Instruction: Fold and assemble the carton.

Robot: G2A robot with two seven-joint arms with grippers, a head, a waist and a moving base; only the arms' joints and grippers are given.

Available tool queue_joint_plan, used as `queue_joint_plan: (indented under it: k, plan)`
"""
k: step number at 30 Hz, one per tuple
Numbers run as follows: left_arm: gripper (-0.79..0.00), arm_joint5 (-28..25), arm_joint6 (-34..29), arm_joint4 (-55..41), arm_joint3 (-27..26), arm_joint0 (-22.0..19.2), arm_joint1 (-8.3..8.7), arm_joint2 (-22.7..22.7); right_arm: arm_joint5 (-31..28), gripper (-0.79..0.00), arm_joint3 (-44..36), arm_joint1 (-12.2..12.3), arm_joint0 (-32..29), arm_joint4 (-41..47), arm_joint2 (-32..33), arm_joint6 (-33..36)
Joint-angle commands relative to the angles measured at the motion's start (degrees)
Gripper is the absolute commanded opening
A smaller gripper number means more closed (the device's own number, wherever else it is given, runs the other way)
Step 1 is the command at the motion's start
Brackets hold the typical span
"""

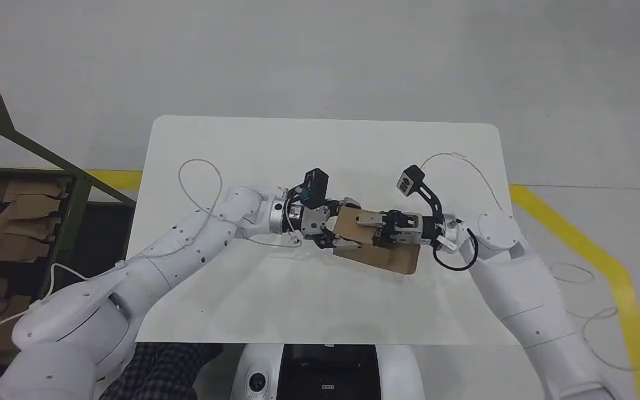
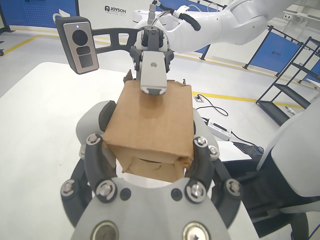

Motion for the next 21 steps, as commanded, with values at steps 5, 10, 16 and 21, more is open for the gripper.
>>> queue_joint_plan:
  k: [5,10,16,21]
  plan:
    - [-0.354,0.0,1.4,0.6,0.6,0.3,0.11,-0.6,0.0,-0.536,-1.3,0.5,-1.4,-0.2,1.9,-0.7]
    - [-0.360,0.0,2.7,1.2,1.3,0.5,0.42,-1.5,-0.2,-0.539,-3.0,1.2,-3.2,-1.2,4.3,-2.2]
    - [-0.348,0.0,3.8,1.5,1.9,0.8,0.69,-2.6,-0.3,-0.536,-6.0,2.0,-6.1,-3.9,7.5,-5.4]
    - [-0.348,0.0,4.7,2.4,1.6,1.1,0.94,-3.6,-0.1,-0.745,-8.0,2.4,-8.1,-5.6,8.8,-8.2]
